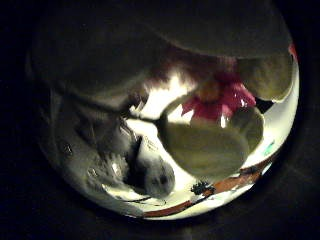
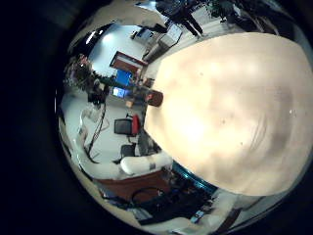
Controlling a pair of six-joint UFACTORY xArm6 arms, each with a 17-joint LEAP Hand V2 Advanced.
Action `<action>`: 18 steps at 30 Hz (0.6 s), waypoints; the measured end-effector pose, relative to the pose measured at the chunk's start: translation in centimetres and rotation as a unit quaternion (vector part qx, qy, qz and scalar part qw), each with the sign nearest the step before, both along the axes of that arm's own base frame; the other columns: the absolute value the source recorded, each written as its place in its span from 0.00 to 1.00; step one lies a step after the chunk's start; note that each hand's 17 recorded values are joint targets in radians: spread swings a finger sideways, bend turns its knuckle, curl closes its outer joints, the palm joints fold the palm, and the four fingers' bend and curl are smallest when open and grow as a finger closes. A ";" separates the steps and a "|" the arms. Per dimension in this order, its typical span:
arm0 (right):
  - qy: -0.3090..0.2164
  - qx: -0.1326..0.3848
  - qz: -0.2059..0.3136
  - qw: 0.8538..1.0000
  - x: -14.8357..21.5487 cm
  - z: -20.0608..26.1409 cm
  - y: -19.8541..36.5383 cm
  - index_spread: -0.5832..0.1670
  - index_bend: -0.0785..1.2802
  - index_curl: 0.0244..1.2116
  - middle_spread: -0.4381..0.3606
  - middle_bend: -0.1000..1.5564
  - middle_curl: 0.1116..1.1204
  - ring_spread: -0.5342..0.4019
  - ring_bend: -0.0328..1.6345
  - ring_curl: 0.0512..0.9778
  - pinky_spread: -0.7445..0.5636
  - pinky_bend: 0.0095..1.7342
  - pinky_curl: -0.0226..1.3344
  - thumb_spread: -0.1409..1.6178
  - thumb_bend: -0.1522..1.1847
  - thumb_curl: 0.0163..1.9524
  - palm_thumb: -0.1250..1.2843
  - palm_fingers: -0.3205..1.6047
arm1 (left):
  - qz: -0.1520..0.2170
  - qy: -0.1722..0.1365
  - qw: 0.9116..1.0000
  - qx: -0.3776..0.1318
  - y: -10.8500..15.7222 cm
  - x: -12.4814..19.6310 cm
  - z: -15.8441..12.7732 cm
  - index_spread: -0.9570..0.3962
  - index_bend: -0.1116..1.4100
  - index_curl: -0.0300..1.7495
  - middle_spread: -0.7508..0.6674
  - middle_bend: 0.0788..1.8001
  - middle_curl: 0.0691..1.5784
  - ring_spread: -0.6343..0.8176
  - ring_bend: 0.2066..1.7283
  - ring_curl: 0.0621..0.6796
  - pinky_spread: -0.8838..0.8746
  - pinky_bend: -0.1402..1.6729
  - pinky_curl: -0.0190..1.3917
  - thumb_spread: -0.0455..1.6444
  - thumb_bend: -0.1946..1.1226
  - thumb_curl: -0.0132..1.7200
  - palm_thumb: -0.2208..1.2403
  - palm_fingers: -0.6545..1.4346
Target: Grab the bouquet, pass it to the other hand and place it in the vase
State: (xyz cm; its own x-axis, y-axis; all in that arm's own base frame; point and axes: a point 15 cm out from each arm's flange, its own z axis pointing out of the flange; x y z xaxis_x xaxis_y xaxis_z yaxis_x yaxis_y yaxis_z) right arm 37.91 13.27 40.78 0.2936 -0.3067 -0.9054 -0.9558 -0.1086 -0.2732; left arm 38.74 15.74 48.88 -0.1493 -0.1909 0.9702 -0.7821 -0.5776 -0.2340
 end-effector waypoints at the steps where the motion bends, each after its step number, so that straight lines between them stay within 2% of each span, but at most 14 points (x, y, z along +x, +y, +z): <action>1: 0.000 0.000 0.000 1.000 0.1 0.0 0.0 0.34 0.18 0.23 0.59 0.20 0.23 0.76 0.40 0.16 0.96 0.46 0.21 0.65 0.10 0.23 0.60 0.28 | -0.015 -0.002 1.000 -0.004 -0.6 -0.2 -0.2 0.33 0.16 0.67 0.46 0.27 0.50 0.46 0.53 0.59 0.42 0.37 0.62 0.58 0.03 0.38 0.32 0.07; 2: -0.001 0.000 0.001 1.000 0.0 0.0 0.0 0.34 0.19 0.23 0.59 0.20 0.23 0.76 0.40 0.16 0.96 0.46 0.21 0.65 0.10 0.23 0.60 0.28 | -0.031 -0.003 0.999 -0.009 -1.0 -0.4 -0.4 0.37 0.11 0.64 0.53 0.22 0.45 0.53 0.47 0.49 0.49 0.34 0.58 0.57 0.05 0.36 0.28 0.07; 4: -0.002 0.000 0.001 1.000 0.0 -0.1 0.0 0.33 0.19 0.23 0.59 0.19 0.23 0.76 0.40 0.16 0.96 0.46 0.21 0.65 0.10 0.23 0.60 0.28 | -0.054 -0.001 0.998 -0.015 -1.0 -0.6 -1.8 0.46 0.08 0.58 0.66 0.14 0.38 0.63 0.41 0.37 0.60 0.28 0.52 0.55 0.08 0.33 0.23 0.10; 6: -0.001 0.001 0.001 1.000 0.0 -0.1 0.0 0.33 0.19 0.24 0.59 0.19 0.23 0.76 0.39 0.16 0.96 0.45 0.20 0.65 0.10 0.23 0.60 0.29 | -0.054 0.005 0.998 -0.011 -0.5 -0.6 -2.9 0.54 0.07 0.52 0.76 0.10 0.33 0.71 0.37 0.31 0.70 0.25 0.47 0.53 0.09 0.30 0.20 0.12; 8: -0.001 0.001 0.001 1.000 0.0 -0.1 0.0 0.33 0.20 0.24 0.59 0.19 0.23 0.75 0.39 0.15 0.96 0.45 0.20 0.65 0.09 0.23 0.60 0.30 | -0.039 0.020 0.999 -0.006 0.6 -0.5 -4.4 0.60 0.07 0.46 0.82 0.07 0.30 0.77 0.33 0.27 0.76 0.23 0.43 0.52 0.10 0.29 0.19 0.14; 12: 0.000 0.002 0.001 1.000 0.0 -0.3 -0.1 0.33 0.20 0.26 0.59 0.18 0.23 0.74 0.39 0.15 0.97 0.44 0.19 0.65 0.10 0.23 0.60 0.31 | -0.033 0.059 0.998 0.006 2.0 -1.4 -7.5 0.67 0.08 0.36 0.90 0.05 0.25 0.84 0.29 0.22 0.83 0.20 0.37 0.50 0.11 0.26 0.17 0.16; 18: -0.001 0.000 0.004 1.000 -0.1 -0.5 -0.2 0.31 0.21 0.27 0.57 0.18 0.22 0.73 0.38 0.14 0.97 0.43 0.17 0.65 0.10 0.23 0.60 0.34 | 0.010 0.065 0.998 -0.002 5.9 -3.7 -9.8 0.70 0.11 0.24 0.94 0.04 0.19 0.89 0.24 0.18 0.88 0.18 0.33 0.50 0.12 0.24 0.17 0.19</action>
